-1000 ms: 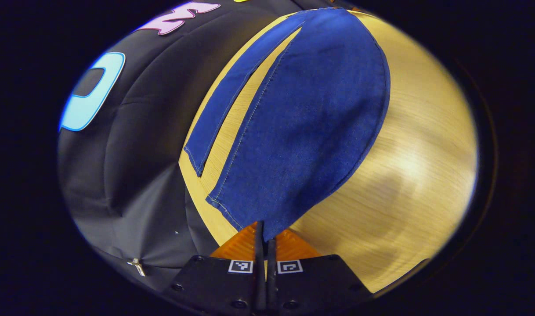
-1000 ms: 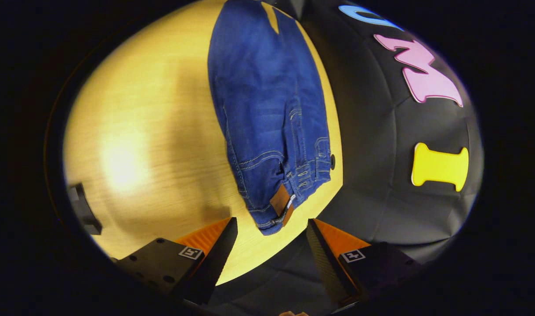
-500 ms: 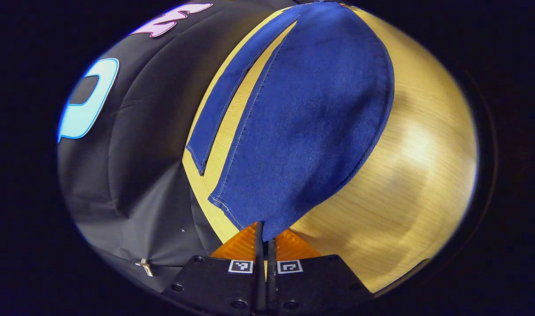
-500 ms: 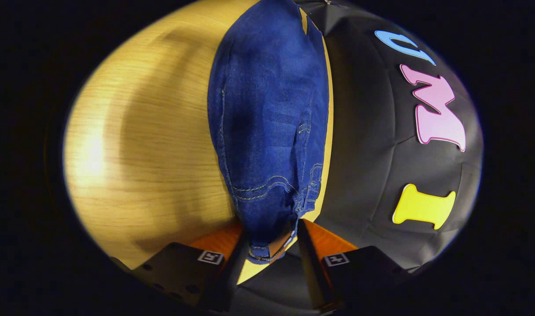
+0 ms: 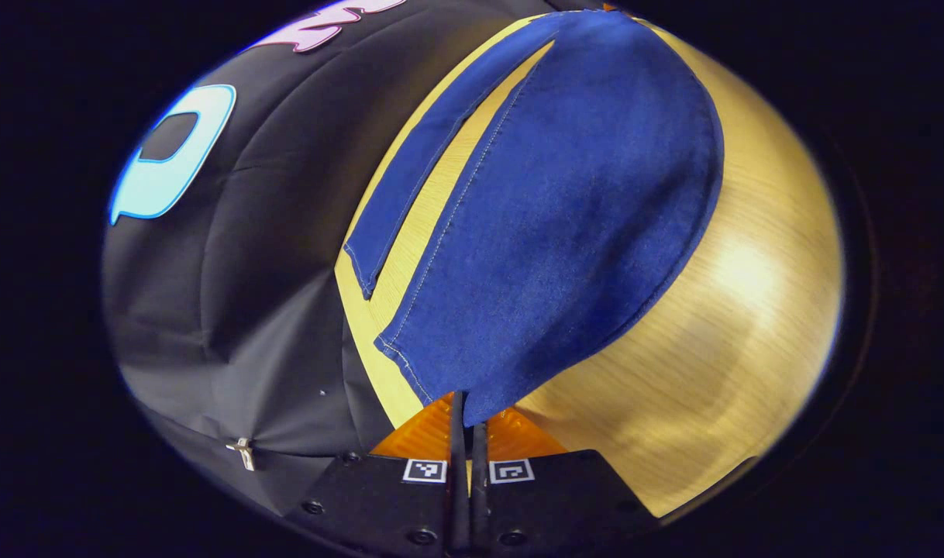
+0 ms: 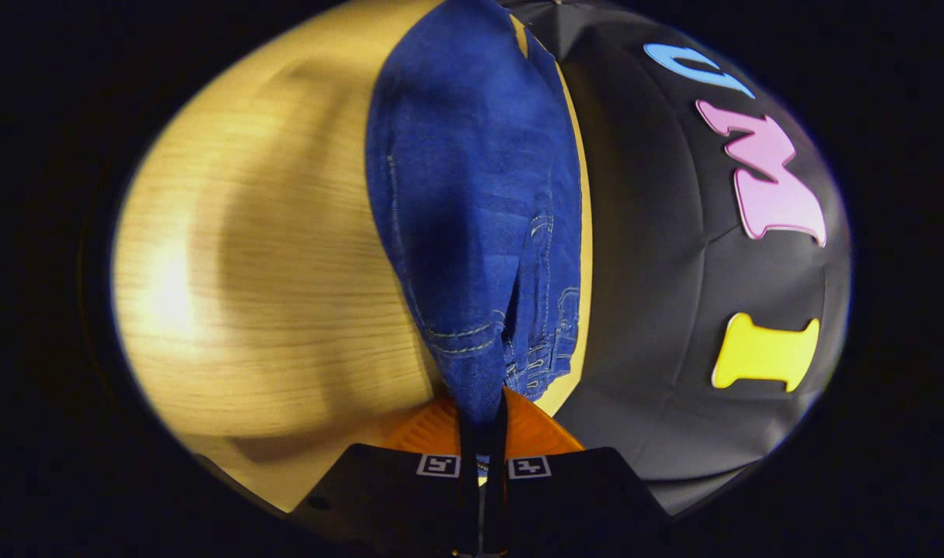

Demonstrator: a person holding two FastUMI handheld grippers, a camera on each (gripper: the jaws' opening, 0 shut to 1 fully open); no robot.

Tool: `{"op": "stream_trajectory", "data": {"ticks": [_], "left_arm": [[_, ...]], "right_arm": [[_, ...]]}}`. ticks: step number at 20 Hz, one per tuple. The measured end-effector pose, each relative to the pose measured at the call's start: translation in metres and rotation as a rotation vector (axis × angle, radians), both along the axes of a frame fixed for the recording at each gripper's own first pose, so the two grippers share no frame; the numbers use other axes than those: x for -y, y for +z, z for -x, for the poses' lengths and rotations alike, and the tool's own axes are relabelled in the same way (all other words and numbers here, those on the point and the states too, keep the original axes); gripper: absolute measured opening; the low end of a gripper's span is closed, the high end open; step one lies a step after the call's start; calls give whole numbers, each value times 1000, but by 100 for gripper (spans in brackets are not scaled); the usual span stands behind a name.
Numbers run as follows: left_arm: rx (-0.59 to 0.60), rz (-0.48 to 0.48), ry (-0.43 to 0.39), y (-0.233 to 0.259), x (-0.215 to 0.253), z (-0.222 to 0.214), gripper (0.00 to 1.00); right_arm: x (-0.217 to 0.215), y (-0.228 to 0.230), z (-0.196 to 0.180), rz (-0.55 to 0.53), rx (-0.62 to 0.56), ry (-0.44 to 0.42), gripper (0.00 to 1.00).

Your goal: Grasp the waist and the cuffs of the jeans and fold them to make the two legs overlap; first hold the waist and fold one-third of the jeans toward the cuffs, then hold the cuffs and fold the remaining one-third in the same direction to finish folding.

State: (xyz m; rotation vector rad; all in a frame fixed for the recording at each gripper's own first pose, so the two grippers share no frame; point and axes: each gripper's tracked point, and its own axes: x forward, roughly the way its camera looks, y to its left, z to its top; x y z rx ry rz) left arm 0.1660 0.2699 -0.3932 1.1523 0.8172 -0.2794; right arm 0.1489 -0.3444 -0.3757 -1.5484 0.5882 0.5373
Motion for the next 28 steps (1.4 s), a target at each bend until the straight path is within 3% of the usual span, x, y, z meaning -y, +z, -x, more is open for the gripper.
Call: {"op": "stream_trajectory", "data": {"ticks": [4,10,12,16,19,21,24,26,28], "left_arm": [[20,29,50,1,4,1,6],[-25,194,195,12,13,-1,6],[-31,287,274,19,19,-7,6],[-28,561,513,54,31,-37,6],[-31,728,606,96,42,-68,6],[-24,784,641,127,39,-100,6],[-66,884,727,117,35,-166,6],[-131,944,816,101,38,-206,6],[-196,991,872,85,44,-242,6]], "right_arm": [[-3,4,8,8,-35,-10,6],[-11,42,32,19,-63,-5,6],[-16,63,38,2,-60,-24,6],[-36,106,30,-76,-70,-81,6],[-44,137,6,-168,-103,-157,5],[-47,147,-19,-226,-141,-205,5],[-50,149,-68,-362,-192,-324,5],[-47,142,-96,-478,-233,-443,5],[-39,121,-117,-618,-329,-654,6]]}}
